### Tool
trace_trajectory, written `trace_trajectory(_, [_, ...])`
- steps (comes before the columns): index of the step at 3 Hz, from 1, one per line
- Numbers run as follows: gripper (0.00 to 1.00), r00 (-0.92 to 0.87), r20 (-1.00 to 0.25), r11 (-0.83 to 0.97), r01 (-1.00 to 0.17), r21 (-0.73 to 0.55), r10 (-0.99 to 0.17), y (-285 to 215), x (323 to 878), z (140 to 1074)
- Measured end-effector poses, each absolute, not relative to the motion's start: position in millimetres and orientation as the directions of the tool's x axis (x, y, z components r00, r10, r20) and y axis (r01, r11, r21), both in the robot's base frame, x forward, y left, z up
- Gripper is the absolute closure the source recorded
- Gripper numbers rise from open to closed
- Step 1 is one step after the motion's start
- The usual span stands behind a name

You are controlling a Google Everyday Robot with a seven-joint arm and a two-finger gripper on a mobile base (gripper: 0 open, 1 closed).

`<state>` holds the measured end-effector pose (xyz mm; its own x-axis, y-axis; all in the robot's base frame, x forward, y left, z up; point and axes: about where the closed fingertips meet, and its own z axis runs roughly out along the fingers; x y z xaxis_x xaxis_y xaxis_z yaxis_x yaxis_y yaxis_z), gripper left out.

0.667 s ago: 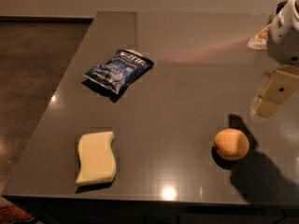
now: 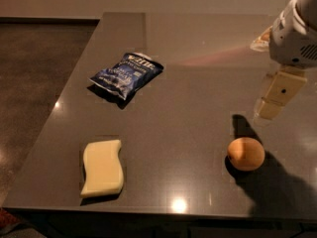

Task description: Pick blue chip bag

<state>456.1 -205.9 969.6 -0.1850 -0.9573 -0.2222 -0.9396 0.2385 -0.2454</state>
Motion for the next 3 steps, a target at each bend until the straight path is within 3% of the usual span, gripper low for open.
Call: trace_trajectory(3, [0.00,0.031,-0.343,0.038,-0.981,-0.190,-0.939,-95.9,572.0,916.8])
